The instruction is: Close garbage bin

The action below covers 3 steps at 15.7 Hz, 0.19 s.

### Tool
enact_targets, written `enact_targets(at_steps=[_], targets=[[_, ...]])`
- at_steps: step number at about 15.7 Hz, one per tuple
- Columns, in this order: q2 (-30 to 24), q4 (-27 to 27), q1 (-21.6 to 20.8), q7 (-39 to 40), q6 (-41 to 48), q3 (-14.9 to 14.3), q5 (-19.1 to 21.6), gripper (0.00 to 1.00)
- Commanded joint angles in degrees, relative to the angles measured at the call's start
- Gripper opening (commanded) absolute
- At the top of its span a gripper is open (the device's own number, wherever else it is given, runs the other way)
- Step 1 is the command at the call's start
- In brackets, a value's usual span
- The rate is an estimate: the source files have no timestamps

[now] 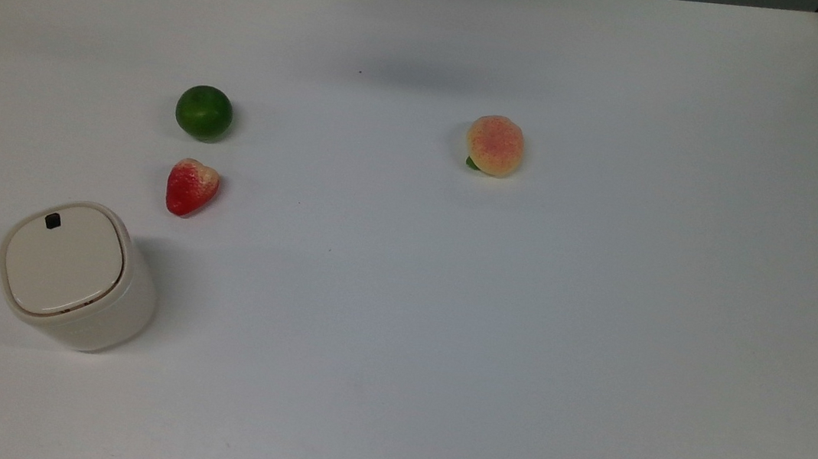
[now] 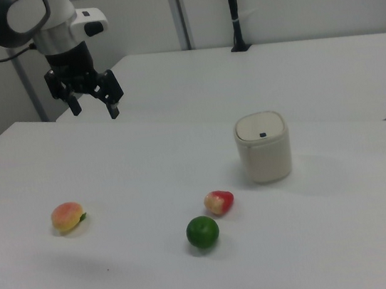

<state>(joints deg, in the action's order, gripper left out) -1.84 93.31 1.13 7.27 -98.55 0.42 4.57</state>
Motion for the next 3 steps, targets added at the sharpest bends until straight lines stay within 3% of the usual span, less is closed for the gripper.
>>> enact_targets(at_steps=[1, 3], targets=[[-0.8, 1.0, -1.3, 1.6, -1.5, -1.5, -0.6, 1.0], [-0.8, 1.0, -1.3, 1.7, -1.5, -1.5, -0.6, 1.0]])
